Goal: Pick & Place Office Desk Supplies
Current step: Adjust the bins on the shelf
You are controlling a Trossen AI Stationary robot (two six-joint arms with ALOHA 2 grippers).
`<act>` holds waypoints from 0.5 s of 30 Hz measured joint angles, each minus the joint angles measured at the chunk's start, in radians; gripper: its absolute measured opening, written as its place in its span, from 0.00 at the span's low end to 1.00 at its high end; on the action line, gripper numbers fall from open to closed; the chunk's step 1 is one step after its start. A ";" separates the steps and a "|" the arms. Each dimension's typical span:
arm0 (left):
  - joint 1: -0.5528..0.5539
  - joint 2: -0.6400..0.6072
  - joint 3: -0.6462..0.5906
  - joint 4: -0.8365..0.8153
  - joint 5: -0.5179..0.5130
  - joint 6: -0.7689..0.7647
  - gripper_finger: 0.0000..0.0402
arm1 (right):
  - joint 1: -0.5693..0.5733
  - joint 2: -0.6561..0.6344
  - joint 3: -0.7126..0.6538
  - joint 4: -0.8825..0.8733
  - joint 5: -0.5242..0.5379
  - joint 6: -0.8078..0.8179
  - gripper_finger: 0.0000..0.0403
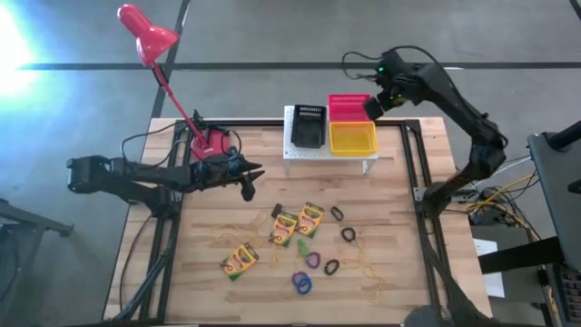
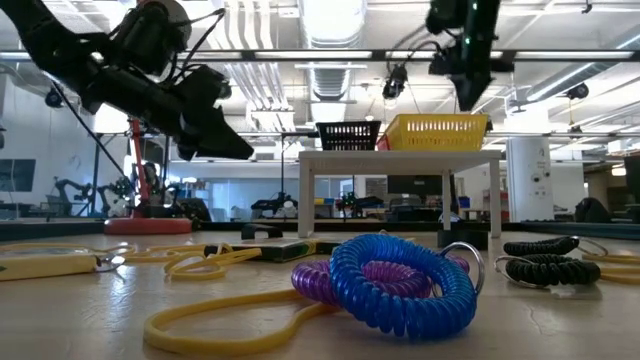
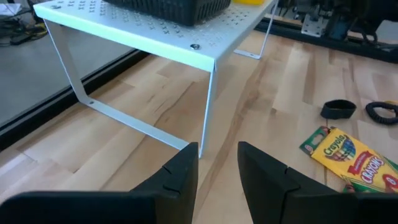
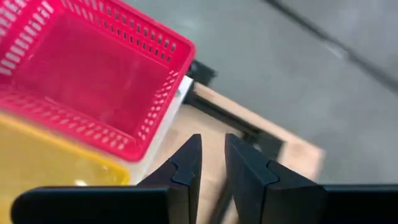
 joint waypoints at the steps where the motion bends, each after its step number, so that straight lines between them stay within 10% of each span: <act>1: 0.000 0.000 -0.015 0.025 0.000 -0.009 0.29 | -0.021 -0.004 -0.030 0.038 -0.042 0.000 0.15; 15: 0.000 0.000 -0.070 0.175 -0.006 -0.071 0.29 | -0.058 0.053 -0.147 0.200 -0.100 0.030 0.11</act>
